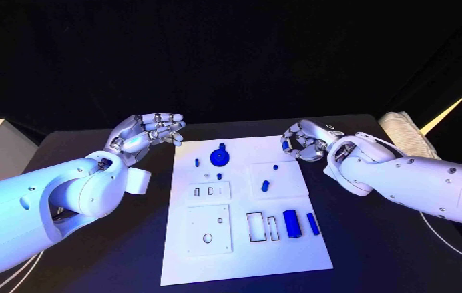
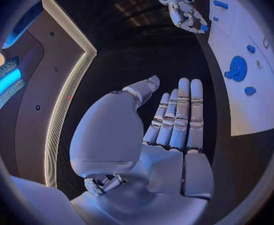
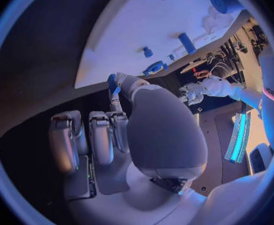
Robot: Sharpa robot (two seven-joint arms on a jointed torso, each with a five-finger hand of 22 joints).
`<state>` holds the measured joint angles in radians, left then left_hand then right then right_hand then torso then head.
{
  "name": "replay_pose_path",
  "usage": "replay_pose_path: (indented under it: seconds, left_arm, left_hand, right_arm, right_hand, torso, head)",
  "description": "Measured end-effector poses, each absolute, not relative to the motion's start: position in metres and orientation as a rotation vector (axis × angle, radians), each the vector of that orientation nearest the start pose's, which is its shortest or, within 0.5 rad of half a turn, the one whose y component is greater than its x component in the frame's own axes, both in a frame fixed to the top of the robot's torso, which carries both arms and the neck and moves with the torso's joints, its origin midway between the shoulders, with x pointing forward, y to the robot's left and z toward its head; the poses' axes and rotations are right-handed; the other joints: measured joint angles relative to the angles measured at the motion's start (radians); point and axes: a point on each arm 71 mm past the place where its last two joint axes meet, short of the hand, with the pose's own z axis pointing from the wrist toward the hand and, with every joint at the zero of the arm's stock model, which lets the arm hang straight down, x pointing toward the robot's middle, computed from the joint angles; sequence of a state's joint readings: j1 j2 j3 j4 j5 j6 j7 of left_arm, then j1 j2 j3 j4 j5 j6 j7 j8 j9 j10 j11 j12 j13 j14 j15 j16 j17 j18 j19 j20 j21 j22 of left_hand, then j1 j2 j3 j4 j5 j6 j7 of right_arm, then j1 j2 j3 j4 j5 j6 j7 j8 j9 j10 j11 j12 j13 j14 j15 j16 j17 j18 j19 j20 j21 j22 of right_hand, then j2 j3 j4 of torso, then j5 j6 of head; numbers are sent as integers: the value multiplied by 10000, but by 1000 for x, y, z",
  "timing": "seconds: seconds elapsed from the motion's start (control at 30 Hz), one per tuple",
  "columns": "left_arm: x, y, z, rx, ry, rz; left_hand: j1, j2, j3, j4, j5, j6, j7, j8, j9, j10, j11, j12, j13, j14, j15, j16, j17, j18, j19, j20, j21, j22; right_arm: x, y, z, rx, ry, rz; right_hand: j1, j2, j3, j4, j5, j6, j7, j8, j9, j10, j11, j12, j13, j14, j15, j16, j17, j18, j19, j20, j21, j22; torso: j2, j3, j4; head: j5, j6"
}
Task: Assemble the parts on the task board
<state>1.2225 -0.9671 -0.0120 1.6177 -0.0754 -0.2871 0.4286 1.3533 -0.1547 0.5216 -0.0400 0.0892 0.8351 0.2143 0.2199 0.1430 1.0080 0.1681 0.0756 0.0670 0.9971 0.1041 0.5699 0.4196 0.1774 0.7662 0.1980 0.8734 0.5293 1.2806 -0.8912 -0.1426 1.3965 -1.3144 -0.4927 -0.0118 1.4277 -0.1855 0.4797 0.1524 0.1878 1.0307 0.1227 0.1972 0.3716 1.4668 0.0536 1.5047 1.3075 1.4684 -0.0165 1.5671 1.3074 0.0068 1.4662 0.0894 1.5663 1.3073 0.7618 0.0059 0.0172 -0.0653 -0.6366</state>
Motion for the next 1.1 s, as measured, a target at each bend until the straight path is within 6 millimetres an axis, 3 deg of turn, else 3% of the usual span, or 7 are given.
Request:
replay_pose_path:
  seconds: [0.13, 0.3, 0.63, 0.87, 1.1]
  left_arm:
    - [477, 240, -145, -9886, 13569, -15738]
    - [478, 237, -146, -9879, 13600, -15773]
    - [480, 229, -148, -9862, 13727, -15880]
    - [480, 225, -150, -9858, 13812, -15938]
    - [480, 223, -150, -9859, 13881, -15983]
  left_hand:
    - [0, 0, 0, 0, 0, 0, 0, 0, 0, 0, 0, 0, 0, 0, 0, 0, -1, 0, 1, 1, 0, 0]
    - [0, 0, 0, 0, 0, 0, 0, 0, 0, 0, 0, 0, 0, 0, 0, 0, -1, 1, 2, 2, 0, -1]
    - [0, 0, 0, 0, 0, 0, 0, 0, 1, 0, 0, 0, 0, 0, 0, 0, -2, 0, 3, 3, 0, -2]
    - [0, 0, 0, 0, 0, 0, 0, 0, 1, 0, 0, 0, 0, 0, 0, 0, -2, 0, -24, 29, 0, 11]
    - [0, 0, 0, 0, 0, 0, 0, 0, 1, 0, 0, 0, 0, 0, 0, 0, -2, 0, -23, 29, 0, 11]
  right_arm:
    - [503, -249, -165, 23, 15176, 6001]
    - [492, -211, -160, 82, 15274, 6571]
    - [470, -135, -171, 210, 16022, 7347]
    - [456, -103, -187, 269, 16530, 7358]
    - [447, -87, -202, 473, 16964, 7080]
  right_hand:
    - [-14, 14, 4, 4, -6, -2, 0, 53, 4, 0, 0, 0, 0, 0, 0, 0, 0, 0, 0, 0, 0, 7]
    - [-55, 53, 29, 29, -24, -26, -11, 76, 9, 0, 1, 0, -1, 0, 1, 0, -1, -1, 0, 1, 0, 8]
    - [-133, 127, 108, -3, 5, -38, 40, 78, 10, 0, 1, -64, -1, 0, 1, 0, 1, 0, 0, 1, 0, 7]
    - [-161, 102, 122, 10, 25, -31, 33, 88, 12, 0, 1, -64, -2, 0, 2, 0, 8, 1, 0, 2, 0, 6]
    - [-307, 95, 122, 10, 25, -25, 27, 104, 12, -36, -34, -64, -2, -24, -22, 0, 6, 0, 0, 2, 0, 5]
  torso:
    - [-27, -12, -1]
    - [-80, -18, -21]
    - [-205, -50, -39]
    - [-283, -94, -58]
    - [-310, -126, -70]
  head:
    - [26, -21]
    - [127, -82]
    - [388, -181]
    - [476, -293]
    - [530, -370]
